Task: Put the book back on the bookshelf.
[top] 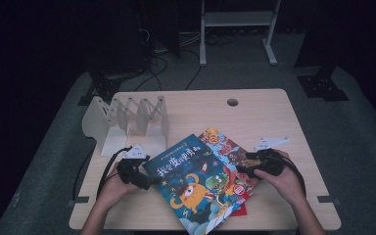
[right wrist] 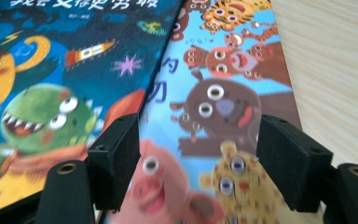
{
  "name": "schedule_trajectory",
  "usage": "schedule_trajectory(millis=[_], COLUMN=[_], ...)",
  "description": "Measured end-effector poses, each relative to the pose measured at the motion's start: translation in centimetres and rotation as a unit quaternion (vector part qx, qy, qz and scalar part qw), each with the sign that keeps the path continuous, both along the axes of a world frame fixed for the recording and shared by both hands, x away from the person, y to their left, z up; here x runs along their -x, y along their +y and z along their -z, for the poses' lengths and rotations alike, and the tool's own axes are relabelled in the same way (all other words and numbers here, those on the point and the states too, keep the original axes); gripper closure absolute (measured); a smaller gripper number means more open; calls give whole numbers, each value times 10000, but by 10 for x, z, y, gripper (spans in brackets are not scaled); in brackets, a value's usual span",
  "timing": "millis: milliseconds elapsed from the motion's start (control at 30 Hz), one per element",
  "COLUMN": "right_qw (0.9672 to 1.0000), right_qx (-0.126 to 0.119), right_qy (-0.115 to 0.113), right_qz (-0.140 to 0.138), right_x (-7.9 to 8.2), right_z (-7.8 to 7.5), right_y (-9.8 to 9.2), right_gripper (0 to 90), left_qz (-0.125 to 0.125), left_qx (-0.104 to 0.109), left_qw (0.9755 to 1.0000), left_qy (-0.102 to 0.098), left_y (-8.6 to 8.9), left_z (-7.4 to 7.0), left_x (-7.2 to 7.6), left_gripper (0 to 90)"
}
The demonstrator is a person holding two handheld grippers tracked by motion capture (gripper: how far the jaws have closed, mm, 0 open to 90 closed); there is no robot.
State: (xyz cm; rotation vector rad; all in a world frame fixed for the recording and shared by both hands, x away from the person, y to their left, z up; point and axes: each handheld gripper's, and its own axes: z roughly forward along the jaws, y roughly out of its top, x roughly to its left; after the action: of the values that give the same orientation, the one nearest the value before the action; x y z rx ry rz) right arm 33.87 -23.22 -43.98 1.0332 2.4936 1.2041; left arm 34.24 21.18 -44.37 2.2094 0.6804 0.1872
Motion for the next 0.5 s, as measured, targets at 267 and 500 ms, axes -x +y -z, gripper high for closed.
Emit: schedule_trajectory(millis=[267,500], right_qw=[10000,10000], right_qx=[-23,-26], right_qy=[-61,-30], right_qz=[-4,-20], right_x=[30,47], right_z=[4,9], right_y=[-15,-20], right_gripper=[249,231], left_qz=[7,-31], left_qx=[-58,-2], left_qw=[10000,10000], left_qy=[69,58], left_y=[-5,-4], left_z=[3,4], left_x=[-4,-3], left_gripper=[0,0])
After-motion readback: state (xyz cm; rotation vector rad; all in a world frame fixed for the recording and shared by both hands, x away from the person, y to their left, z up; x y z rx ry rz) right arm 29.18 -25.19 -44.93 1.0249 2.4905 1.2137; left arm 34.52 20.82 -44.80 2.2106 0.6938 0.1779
